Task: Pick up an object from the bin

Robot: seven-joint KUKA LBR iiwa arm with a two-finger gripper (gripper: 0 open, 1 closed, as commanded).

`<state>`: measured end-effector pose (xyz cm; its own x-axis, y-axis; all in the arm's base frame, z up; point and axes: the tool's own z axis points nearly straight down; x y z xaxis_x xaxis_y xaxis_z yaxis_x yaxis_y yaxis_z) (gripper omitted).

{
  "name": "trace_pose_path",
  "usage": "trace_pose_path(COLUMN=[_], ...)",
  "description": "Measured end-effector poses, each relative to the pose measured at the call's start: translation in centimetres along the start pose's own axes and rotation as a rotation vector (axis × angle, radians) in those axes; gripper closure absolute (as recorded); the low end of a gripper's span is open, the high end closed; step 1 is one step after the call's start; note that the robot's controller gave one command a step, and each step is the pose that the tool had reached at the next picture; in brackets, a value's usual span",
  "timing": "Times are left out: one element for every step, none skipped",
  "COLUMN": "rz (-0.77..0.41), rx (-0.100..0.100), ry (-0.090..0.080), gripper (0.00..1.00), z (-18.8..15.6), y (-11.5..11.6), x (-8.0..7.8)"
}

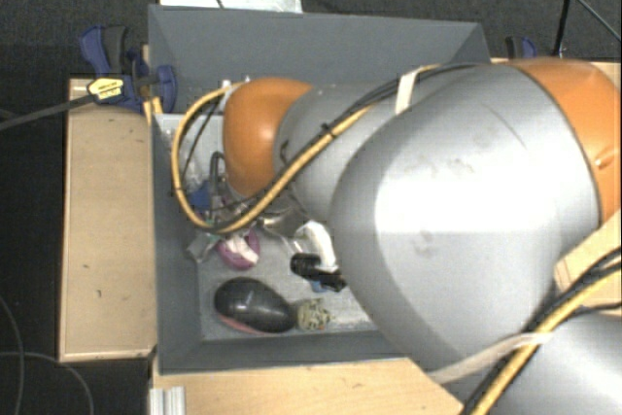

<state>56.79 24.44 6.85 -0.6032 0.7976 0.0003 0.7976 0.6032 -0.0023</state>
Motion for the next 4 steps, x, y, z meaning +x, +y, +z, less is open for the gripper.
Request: trace_pose_path(rz=[-0.003, -0.005, -0.006, -0.006], rx=[0.000, 0.001, 0.002, 0.000], ry=[-0.001, -0.001, 0.000, -0.001], gripper=[0.00, 1.00, 1.00, 1.00], z=[-0.04, 0.02, -0.10, -0.78], y=[0.01, -0.03, -0.10, -0.16], x=[-0.04, -0.03, -0.06, -0.06])
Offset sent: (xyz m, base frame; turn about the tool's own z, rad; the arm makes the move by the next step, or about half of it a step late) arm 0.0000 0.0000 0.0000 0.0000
